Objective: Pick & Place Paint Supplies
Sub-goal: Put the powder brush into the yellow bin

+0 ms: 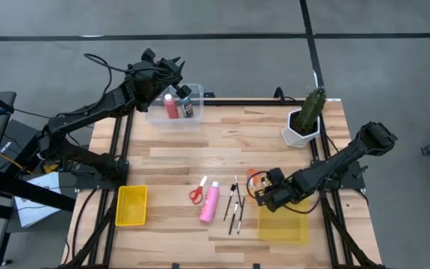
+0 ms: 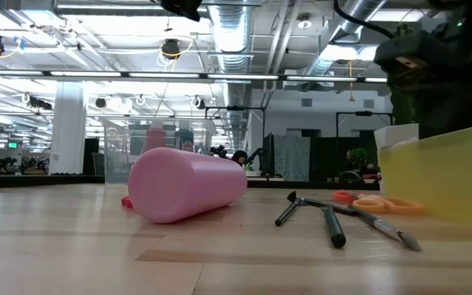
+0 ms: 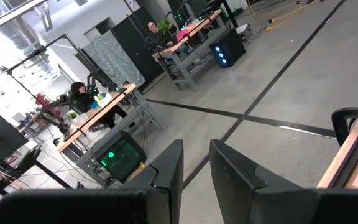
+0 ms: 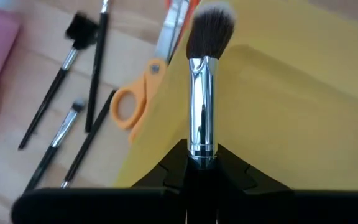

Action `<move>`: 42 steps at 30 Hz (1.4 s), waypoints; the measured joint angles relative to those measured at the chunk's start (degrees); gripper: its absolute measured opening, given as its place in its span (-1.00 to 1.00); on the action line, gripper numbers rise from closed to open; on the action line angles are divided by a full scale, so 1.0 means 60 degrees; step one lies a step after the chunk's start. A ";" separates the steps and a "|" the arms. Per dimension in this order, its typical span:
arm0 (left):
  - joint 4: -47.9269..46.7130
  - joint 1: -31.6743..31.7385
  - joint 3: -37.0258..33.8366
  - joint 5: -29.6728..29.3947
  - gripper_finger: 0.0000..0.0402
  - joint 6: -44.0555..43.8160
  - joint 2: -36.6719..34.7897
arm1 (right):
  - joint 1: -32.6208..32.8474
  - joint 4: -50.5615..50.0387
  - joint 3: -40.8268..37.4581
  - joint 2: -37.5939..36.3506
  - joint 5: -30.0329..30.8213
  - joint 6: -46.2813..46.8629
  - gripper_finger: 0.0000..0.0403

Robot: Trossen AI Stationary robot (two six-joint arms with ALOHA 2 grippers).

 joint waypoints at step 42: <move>0.0022 0.0000 0.0000 0.0000 -0.64 -0.0020 0.0000 | 0.4304 0.0304 0.0000 0.0000 -0.1701 0.3370 -0.81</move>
